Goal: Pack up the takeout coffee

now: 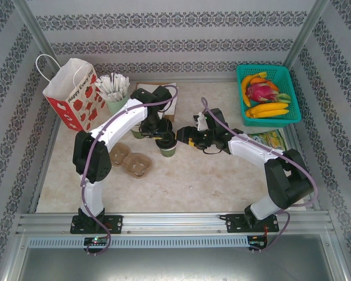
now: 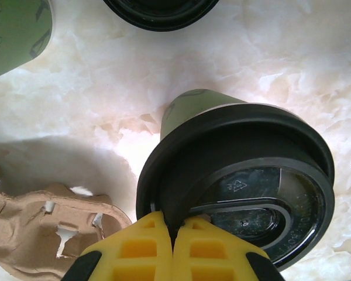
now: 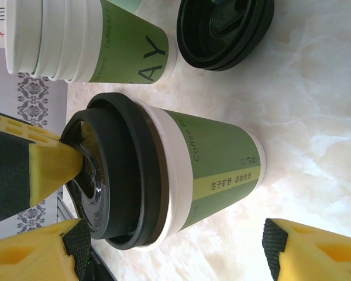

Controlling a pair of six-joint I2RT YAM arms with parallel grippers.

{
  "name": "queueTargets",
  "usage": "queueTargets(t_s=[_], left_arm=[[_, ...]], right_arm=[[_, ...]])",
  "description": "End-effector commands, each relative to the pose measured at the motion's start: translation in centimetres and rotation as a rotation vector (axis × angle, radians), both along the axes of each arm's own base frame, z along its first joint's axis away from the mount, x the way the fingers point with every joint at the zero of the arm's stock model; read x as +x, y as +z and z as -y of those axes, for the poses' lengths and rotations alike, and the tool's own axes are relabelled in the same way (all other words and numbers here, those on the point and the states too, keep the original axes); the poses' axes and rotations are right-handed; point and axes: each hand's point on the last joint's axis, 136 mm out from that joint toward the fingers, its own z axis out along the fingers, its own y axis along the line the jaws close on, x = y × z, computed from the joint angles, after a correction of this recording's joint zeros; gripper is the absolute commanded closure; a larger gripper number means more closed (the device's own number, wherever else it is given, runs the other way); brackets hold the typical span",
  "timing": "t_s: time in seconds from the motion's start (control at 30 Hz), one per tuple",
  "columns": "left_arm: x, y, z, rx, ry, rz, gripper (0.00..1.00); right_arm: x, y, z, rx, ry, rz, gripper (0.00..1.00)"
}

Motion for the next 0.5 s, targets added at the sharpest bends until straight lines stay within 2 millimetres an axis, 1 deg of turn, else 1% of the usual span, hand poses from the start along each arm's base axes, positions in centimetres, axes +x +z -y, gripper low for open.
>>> queueTargets(t_s=[0.0,0.13,0.23,0.37,0.47], left_arm=[[0.0,-0.5,-0.1,0.0,-0.012,-0.033,1.0],[0.5,-1.4,0.4,-0.025,-0.007,-0.042,1.0],[0.8,-1.8,0.8,-0.044,-0.002,-0.049,1.0],[0.4,-2.9,0.7,-0.032,-0.005,-0.079,1.0],[0.0,-3.8,0.3,-0.01,-0.01,-0.108,1.0]], right_arm=[[0.2,-0.4,-0.3,-0.018,-0.008,-0.026,0.21],[0.0,-1.1,-0.5,-0.025,-0.002,-0.051,0.22],[-0.2,-1.6,-0.7,-0.031,0.004,-0.069,0.23],[-0.1,-2.3,-0.4,-0.047,-0.026,-0.093,0.27],[0.2,-2.4,-0.2,-0.047,-0.054,-0.096,0.29]])
